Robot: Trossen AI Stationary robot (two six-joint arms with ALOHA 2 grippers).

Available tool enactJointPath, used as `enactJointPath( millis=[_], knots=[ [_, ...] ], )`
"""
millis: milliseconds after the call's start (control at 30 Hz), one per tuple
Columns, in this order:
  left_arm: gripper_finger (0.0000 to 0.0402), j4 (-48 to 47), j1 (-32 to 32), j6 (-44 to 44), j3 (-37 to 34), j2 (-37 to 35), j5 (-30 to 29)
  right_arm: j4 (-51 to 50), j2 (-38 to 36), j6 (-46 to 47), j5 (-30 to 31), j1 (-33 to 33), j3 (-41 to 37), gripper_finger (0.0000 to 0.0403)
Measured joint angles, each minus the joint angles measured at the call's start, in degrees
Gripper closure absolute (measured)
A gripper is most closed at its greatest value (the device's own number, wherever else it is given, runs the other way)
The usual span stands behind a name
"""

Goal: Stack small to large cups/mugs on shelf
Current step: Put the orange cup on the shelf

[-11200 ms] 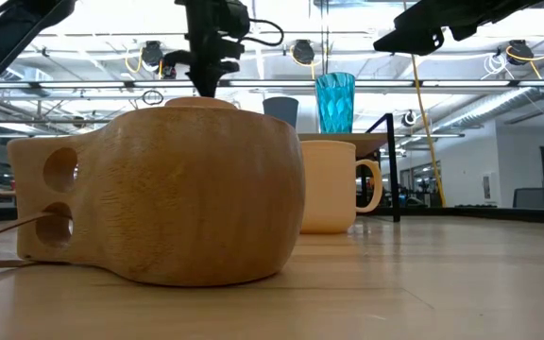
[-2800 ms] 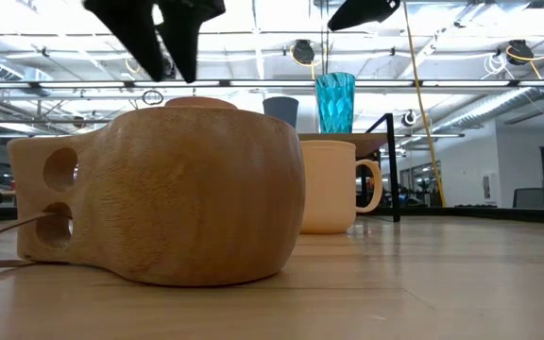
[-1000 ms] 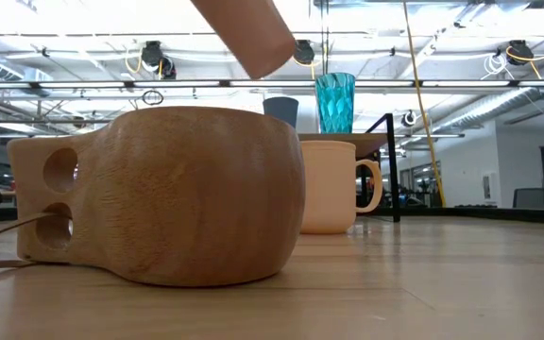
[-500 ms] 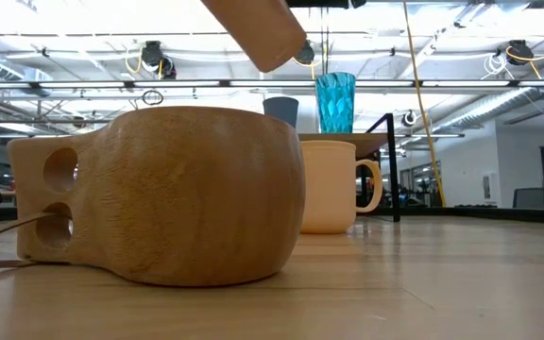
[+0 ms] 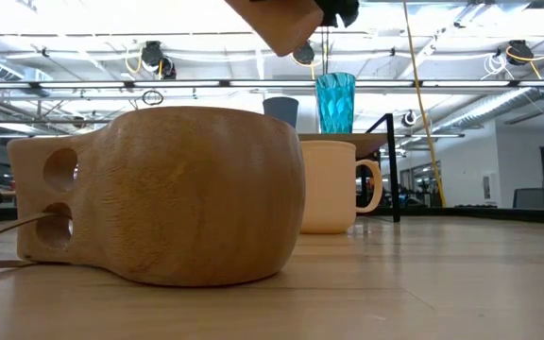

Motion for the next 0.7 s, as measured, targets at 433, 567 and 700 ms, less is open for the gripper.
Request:
enactJointPath(
  millis=[433,567,700],
  knots=[
    [0.0364,3.1,-0.8,0.0,-0.1,0.0,-2.9,0.2,-0.1,-1.0,0.3,-0.3,0.0,0.0121],
    [0.0282,6.7,-2.5,-2.7,-0.1,0.0,-10.2,-1.4,-1.0,-1.3,0.3,-0.3,0.0,0.0115],
    [0.0201,8.0,-5.4,-5.3,-0.1,-0.5,-19.3,-5.8,-3.1,-0.1,0.5,0.5,0.0,0.0115]
  ],
)
